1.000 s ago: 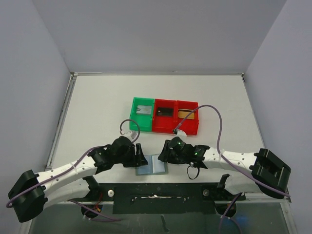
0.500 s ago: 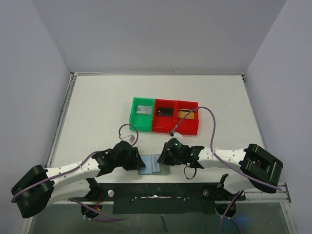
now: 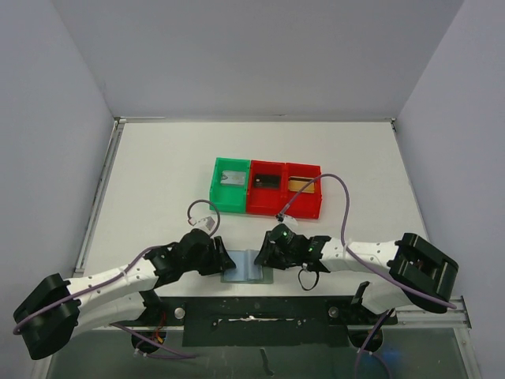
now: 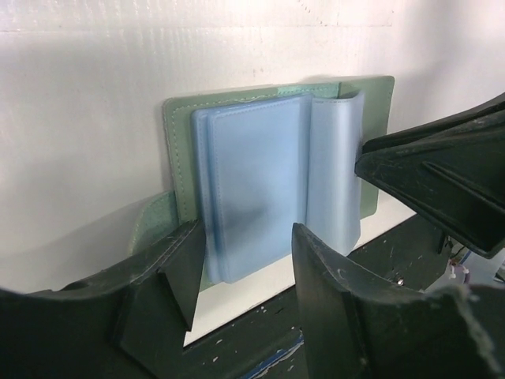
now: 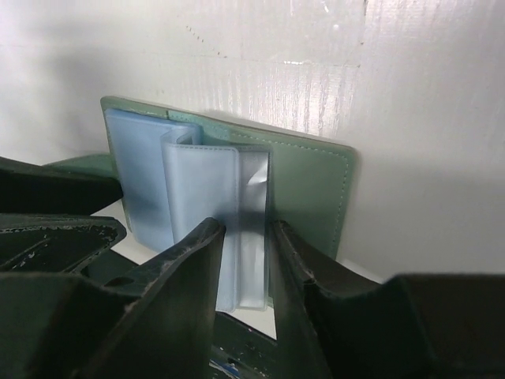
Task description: Take the credit cards out of the card holder
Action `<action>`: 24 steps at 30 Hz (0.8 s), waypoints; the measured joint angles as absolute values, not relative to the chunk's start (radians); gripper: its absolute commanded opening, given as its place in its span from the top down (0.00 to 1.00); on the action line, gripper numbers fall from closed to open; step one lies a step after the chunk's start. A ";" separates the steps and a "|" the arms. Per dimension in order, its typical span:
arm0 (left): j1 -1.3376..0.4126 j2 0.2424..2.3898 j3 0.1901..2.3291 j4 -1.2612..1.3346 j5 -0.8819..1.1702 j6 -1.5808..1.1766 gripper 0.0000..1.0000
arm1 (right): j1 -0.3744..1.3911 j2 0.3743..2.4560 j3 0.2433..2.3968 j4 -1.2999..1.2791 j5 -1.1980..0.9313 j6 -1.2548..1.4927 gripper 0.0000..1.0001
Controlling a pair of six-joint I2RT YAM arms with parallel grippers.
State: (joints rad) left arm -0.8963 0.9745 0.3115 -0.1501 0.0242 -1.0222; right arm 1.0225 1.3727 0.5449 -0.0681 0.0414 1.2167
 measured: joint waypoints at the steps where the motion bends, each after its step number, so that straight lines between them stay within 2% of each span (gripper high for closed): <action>1: -0.896 0.974 0.311 -0.151 0.021 -1.022 0.52 | 1.023 1.373 0.554 -0.086 0.049 1.217 0.66; 6: -0.896 1.015 0.329 -0.153 0.015 -1.020 0.54 | 1.024 1.374 0.570 -0.123 0.064 1.216 0.66; 9: -0.896 1.065 0.356 -0.150 0.019 -1.013 0.61 | 1.026 1.390 0.586 -0.137 0.068 1.214 0.67; 19: -0.895 1.118 0.324 0.007 0.073 -1.021 0.75 | 1.029 1.428 0.607 -0.132 0.070 1.213 0.70; 24: -0.898 1.130 0.323 0.051 0.098 -1.038 0.86 | 1.031 1.436 0.609 -0.119 0.067 1.213 0.70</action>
